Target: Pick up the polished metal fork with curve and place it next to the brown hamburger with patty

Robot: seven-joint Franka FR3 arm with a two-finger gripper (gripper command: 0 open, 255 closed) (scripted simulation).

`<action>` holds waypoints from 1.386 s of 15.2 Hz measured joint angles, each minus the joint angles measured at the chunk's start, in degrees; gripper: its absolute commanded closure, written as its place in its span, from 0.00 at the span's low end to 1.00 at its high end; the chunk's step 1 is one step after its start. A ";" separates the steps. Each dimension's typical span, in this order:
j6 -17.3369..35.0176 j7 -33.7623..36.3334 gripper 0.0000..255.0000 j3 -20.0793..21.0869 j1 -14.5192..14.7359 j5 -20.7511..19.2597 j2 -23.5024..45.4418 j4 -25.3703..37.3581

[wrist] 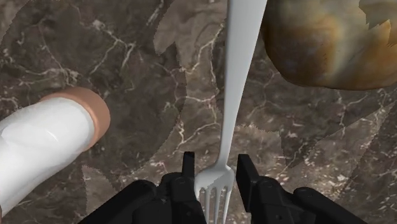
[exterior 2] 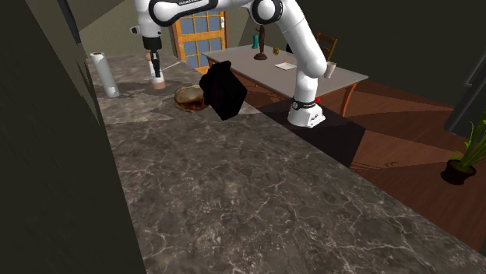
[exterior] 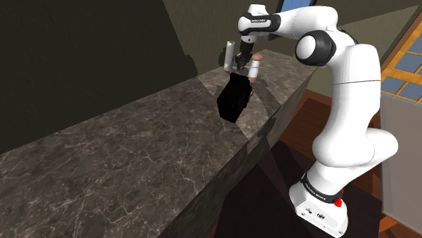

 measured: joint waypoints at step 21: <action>13.93 -0.02 1.00 -0.33 -0.41 -0.39 2.56 -11.40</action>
